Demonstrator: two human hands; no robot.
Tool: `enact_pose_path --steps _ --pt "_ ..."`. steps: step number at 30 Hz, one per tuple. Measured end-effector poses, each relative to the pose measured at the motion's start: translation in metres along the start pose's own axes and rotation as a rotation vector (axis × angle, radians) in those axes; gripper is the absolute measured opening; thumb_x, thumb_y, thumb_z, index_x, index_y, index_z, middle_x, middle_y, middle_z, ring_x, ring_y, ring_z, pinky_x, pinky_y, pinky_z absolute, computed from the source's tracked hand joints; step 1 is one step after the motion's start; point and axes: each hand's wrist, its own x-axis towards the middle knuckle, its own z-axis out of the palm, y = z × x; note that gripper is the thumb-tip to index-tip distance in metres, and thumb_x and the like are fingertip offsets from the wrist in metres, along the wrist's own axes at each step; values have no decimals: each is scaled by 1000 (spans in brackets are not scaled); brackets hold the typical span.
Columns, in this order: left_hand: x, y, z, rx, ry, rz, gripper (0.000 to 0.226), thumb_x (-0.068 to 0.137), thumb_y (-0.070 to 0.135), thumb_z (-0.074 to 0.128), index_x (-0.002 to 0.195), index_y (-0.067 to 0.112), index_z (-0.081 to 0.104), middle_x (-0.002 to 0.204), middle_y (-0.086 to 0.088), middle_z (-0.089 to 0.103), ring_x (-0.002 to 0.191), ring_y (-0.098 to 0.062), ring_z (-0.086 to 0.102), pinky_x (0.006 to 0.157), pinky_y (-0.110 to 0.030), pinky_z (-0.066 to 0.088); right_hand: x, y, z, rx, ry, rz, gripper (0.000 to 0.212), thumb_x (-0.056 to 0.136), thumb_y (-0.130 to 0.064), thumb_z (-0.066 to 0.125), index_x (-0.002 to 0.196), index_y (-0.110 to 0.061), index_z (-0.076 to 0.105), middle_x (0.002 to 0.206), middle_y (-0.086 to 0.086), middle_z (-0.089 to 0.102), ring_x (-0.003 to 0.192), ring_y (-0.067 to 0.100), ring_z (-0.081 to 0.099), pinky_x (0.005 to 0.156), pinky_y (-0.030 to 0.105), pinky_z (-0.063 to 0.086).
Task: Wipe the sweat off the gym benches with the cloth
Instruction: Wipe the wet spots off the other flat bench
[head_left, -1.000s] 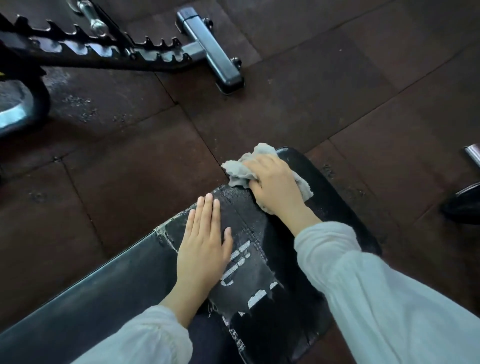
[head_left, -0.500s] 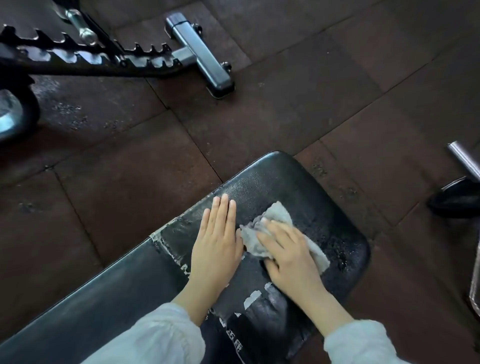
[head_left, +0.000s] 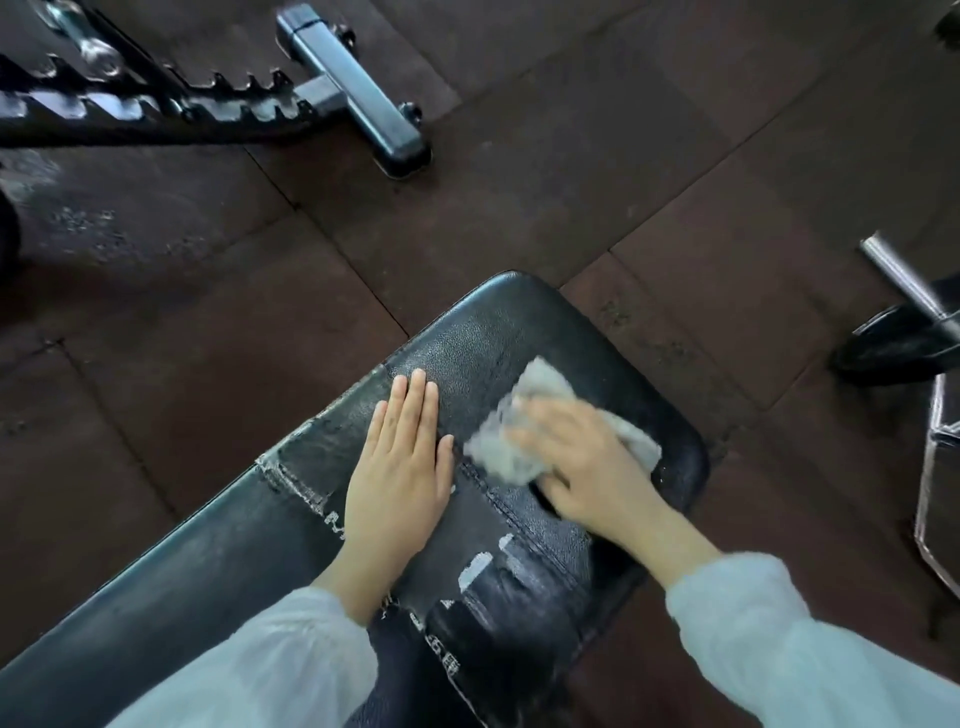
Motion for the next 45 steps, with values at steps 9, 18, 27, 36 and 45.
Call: enact_pose_path --steps 9,18,27,36,45 --pt "1 2 0 14 7 -9 62 100 34 7 137 -5 38 145 -17 36 136 -24 20 113 -32 6 38 22 -4 0 328 491 46 75 -23 36 107 -7 65 106 14 63 101 32 51 90 39 38" --pt "0 0 3 4 31 2 60 99 33 10 137 -7 35 145 -19 34 136 -24 20 113 -32 7 37 -16 9 39 60 46 47 70 -16 41 112 -12 63 117 8 61 110 26 48 89 39 38" --pt "5 12 -1 44 56 -17 53 91 24 27 131 -5 46 138 -25 43 130 -36 39 112 -42 20 -31 5 -9 5 68 76 42 73 -14 44 113 -15 58 114 8 62 107 26 52 88 39 45" --pt "13 59 11 -1 26 -20 61 94 38 26 136 -4 39 143 -21 38 134 -34 34 111 -39 17 35 41 -16 -83 390 759 27 84 -6 48 109 -6 59 103 12 57 103 33 47 81 38 34" --pt "13 58 11 4 -6 -12 70 98 45 7 136 -6 37 144 -22 36 134 -34 32 110 -36 11 -69 7 7 -95 571 847 43 76 -14 41 110 -1 63 113 20 61 111 31 43 96 41 34"
